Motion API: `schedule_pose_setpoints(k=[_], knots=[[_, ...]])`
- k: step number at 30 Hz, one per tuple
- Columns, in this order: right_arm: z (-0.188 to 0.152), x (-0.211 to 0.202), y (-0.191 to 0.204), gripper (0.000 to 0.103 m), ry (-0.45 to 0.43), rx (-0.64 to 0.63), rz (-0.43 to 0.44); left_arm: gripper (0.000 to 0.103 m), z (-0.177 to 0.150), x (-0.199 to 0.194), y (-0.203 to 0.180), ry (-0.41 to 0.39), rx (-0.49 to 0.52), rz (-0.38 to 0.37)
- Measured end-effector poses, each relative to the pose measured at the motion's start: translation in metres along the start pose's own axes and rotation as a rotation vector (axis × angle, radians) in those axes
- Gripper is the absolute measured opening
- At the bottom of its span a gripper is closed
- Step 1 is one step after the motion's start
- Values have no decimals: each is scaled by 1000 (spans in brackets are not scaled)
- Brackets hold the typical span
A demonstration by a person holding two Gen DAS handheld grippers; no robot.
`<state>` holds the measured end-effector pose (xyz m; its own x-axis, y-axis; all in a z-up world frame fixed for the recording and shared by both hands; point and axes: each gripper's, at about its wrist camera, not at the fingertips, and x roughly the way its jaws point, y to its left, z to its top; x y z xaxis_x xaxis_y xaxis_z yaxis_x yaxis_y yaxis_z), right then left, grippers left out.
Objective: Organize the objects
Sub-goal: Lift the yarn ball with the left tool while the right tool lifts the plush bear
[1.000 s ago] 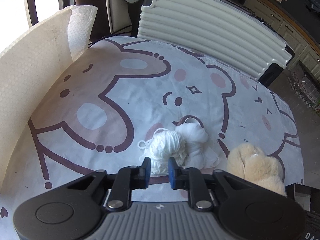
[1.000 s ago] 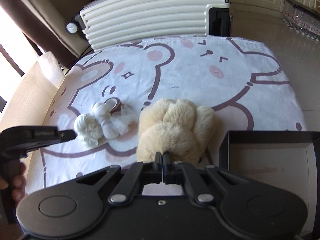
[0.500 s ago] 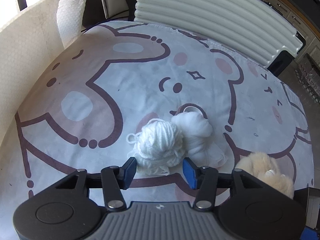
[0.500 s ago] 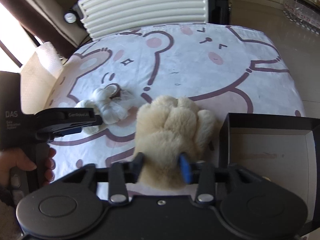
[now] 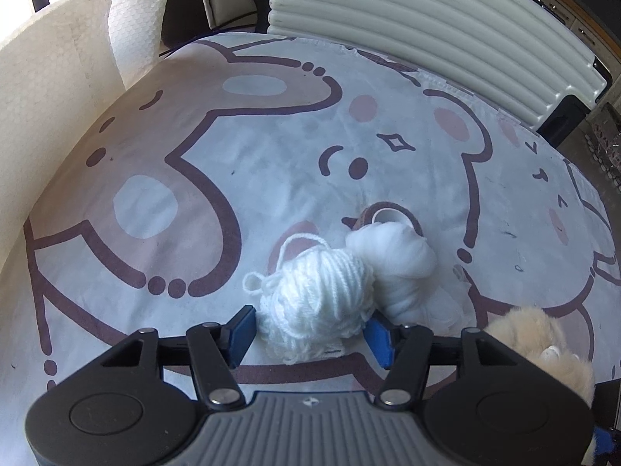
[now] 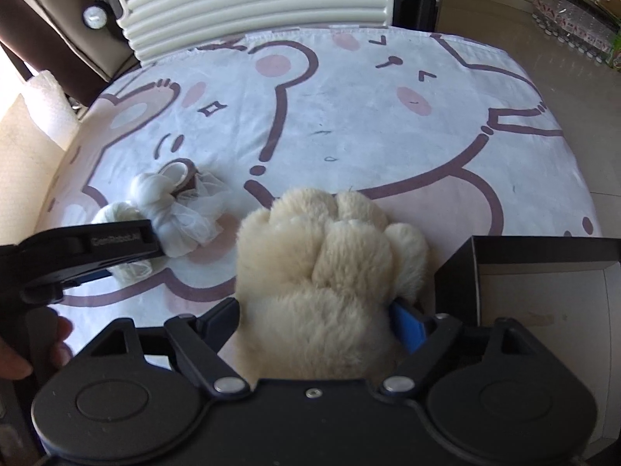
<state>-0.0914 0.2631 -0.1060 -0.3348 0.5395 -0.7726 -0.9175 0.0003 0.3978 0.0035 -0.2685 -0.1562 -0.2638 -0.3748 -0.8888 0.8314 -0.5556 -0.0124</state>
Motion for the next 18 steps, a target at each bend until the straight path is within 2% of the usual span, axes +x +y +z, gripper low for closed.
schedule_pose_setpoints(k=[2,4,9,11,13,15,18], knots=[[0,5,1,88,-12,7,-17,60,1,1,-1,-1,5,-4],[1,8,5,95,-27,-4,-14,57,1,2,-3,-1,15,-8],[0,16,15,94,-11,-71,-63,45,2,2,-2,6,25,-15],[1,17,16,86,1,-86,-97,41,2,2,-2,11,29,-15],[3,17,14,67,10,-95,-138,37,2,1,0,17,21,-18],[4,15,10,57,16,-100,-156,35,2,0,2,22,8,-24],[4,11,6,50,15,-104,-126,34,2,-1,5,30,1,-32]])
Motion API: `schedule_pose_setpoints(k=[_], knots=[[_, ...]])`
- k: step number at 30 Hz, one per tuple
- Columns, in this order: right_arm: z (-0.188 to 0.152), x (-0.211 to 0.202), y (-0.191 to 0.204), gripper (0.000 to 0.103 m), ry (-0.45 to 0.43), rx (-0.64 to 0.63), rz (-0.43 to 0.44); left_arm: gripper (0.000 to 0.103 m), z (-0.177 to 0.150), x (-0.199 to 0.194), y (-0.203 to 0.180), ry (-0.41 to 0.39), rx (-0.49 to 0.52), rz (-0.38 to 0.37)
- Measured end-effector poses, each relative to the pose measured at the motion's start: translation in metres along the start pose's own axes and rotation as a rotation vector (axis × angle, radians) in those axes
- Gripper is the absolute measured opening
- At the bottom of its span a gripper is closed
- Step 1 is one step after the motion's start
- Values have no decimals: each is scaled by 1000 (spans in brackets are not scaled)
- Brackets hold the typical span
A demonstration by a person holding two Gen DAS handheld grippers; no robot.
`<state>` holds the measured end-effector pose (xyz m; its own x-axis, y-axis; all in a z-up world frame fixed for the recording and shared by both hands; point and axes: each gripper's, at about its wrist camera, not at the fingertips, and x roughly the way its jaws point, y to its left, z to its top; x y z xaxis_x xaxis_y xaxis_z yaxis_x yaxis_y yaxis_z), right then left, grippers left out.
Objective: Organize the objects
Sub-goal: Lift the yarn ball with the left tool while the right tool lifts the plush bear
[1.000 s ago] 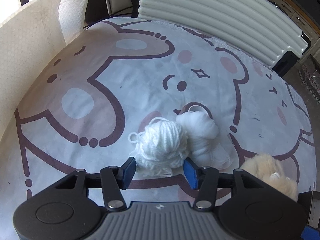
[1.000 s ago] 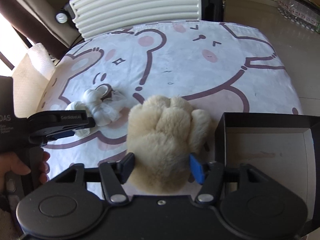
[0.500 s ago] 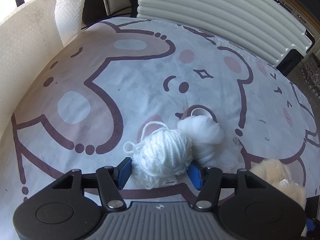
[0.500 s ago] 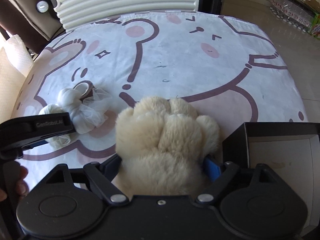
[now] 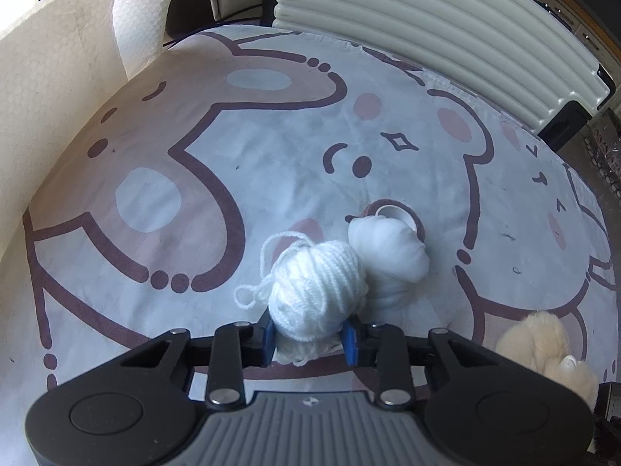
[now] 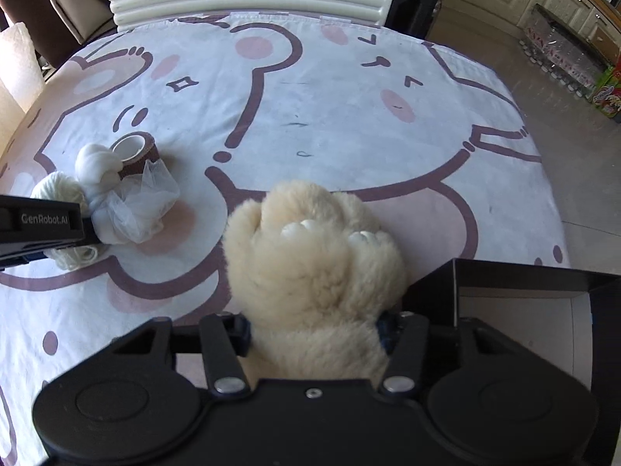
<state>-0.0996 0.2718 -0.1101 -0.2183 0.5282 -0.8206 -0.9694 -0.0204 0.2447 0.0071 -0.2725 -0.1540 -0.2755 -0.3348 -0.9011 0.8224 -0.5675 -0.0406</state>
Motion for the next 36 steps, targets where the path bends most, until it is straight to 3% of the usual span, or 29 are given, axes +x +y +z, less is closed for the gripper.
schedule_pose_setpoints(k=[8,17,36], knots=[[-1,-18,7,47,-33,-14,64,33,0,-14,6,-9,-6,-6],[-2,-41,11,48,-76,-3,76,33,0,-42,19,-40,-8,-1],[-17,-111,2,48,-192,43,65,33,-19,-123,25,-118,122,19]])
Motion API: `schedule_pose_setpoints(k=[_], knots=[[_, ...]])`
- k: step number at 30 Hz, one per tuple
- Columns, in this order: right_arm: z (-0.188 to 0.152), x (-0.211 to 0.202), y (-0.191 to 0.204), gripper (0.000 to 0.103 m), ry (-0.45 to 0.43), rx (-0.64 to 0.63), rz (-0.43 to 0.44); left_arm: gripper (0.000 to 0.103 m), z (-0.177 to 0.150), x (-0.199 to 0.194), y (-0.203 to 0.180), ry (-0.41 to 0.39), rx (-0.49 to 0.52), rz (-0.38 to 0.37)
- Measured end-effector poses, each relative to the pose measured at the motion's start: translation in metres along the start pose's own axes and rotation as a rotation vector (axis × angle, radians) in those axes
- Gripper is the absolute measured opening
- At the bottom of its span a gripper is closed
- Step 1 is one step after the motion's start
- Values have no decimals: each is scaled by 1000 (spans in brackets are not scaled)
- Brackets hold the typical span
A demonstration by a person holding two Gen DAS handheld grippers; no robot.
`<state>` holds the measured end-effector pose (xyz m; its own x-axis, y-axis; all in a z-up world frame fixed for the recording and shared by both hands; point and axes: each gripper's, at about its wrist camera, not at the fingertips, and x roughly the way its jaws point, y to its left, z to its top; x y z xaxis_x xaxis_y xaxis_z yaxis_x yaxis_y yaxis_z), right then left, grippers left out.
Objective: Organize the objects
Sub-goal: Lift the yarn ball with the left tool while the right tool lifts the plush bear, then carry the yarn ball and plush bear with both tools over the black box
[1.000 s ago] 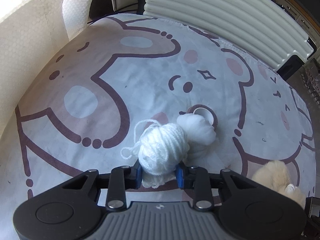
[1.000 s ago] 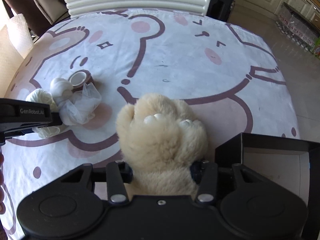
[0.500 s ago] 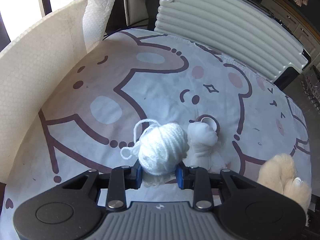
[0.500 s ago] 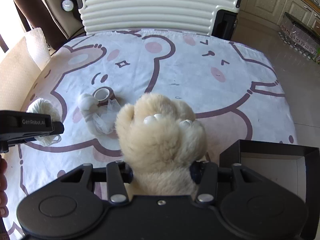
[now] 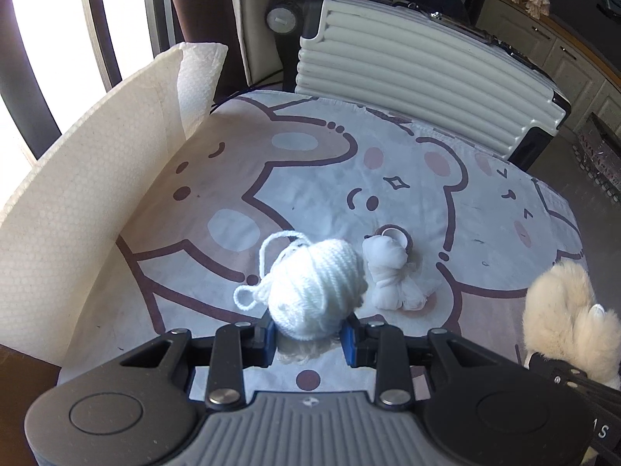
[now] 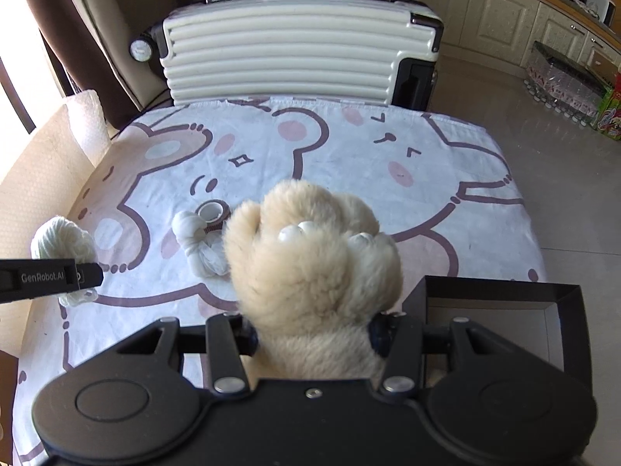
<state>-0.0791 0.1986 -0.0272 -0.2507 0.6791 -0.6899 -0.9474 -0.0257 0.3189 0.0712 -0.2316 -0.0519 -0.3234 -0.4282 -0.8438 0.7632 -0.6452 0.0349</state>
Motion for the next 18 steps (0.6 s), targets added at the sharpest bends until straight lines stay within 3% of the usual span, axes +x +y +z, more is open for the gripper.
schedule_pose_setpoints(k=[18], knots=[[-10,-62,-6,48,-114,-1,-2,34,-25,-61,-9,-89,156,-5]])
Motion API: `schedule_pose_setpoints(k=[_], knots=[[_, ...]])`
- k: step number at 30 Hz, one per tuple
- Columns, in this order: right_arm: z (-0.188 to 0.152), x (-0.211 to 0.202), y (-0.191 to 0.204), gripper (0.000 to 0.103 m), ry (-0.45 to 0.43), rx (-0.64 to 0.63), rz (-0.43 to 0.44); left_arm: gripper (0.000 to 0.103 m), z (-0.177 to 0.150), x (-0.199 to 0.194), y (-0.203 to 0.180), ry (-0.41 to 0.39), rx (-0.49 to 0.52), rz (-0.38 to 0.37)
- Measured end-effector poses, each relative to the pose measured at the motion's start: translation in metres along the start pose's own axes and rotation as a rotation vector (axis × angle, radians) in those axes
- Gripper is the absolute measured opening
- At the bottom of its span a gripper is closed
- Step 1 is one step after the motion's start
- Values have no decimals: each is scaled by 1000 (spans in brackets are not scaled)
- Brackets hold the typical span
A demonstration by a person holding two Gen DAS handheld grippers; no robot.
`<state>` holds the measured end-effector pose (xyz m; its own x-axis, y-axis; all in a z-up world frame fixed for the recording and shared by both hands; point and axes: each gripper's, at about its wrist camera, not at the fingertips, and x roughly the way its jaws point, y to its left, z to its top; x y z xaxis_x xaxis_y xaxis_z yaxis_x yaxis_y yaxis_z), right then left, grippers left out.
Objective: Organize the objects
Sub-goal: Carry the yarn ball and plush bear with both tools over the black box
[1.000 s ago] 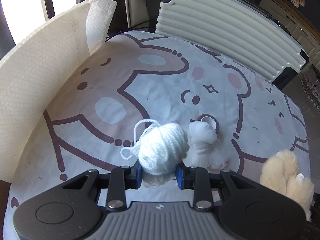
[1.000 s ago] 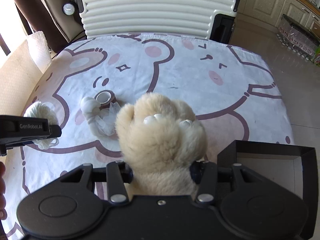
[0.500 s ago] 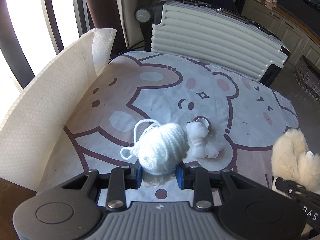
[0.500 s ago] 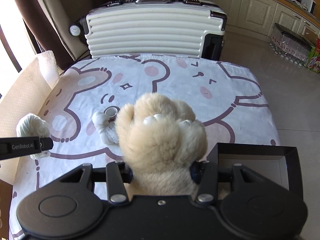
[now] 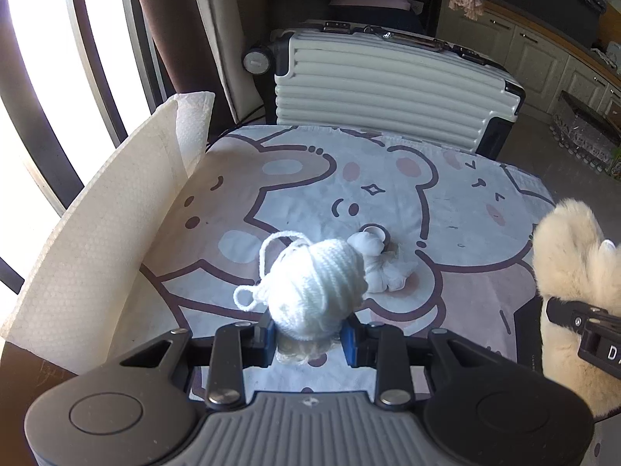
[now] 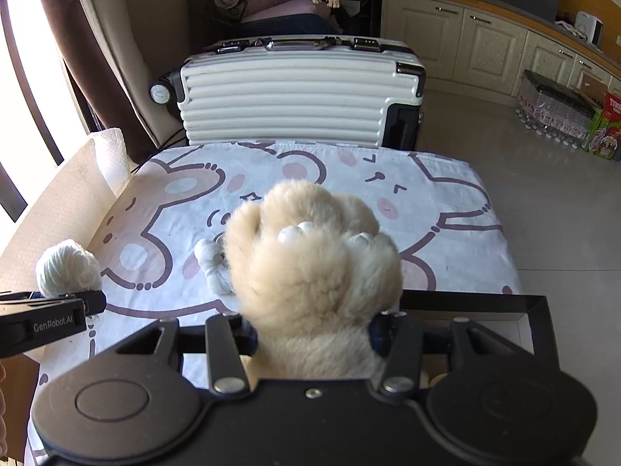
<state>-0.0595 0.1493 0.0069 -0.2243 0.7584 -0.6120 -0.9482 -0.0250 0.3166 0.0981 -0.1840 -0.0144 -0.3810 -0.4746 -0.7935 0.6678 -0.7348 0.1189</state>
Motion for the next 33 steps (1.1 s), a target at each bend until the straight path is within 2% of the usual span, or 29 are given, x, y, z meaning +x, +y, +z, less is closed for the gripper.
schedule_pose_setpoints(k=[17,26,33], knots=[[-5,-20,4,49,-48,-15,7,34,-12,-28,16,-51,7,4],[-6,-26,-13,49,-63,-7,-16,34,-11,-27,-1,-58,39,-34],[-10,-30,-42,49,-69,19,-60,34,-10,-22,-29,-58,88,-83]])
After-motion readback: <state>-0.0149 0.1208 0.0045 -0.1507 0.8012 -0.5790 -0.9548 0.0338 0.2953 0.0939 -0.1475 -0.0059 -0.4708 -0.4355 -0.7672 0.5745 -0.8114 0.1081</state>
